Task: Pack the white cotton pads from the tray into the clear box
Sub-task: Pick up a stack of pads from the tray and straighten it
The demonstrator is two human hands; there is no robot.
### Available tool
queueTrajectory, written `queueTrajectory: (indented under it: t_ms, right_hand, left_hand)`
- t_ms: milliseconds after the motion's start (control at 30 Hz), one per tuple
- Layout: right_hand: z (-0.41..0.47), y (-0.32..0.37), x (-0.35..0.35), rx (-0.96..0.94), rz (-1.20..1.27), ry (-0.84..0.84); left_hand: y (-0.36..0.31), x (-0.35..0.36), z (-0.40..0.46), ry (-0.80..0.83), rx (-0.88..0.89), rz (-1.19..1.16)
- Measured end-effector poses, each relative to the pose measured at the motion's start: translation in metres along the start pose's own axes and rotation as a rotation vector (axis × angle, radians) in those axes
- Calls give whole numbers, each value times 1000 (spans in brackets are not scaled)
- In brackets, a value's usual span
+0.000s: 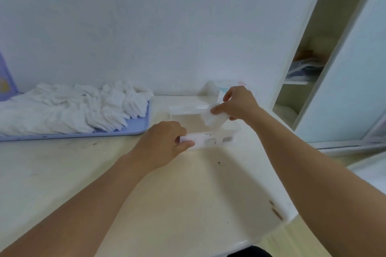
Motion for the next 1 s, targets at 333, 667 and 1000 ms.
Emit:
queueTrajectory:
  t_ms: [333,667,1000]
  right_hand:
    - [16,19,53,-113,-539,-134]
    - [33,2,71,9,-340,201]
    - [29,9,72,-5,-414,249]
  left_hand:
    - [30,-13,-10,-40,-30,-40]
    - [28,-10,-10,-21,-31,-27]
    - [28,-10,-11,-35,-31,-29]
Point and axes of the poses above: each hand's wrist, its own z-axis towards the middle knuckle, its own x-axis out of the palm, y = z × x, the point moved 5 cm from there along z, towards the middle knuckle, and after that the axes turned 1 degree about y, right-handed, at the moved point
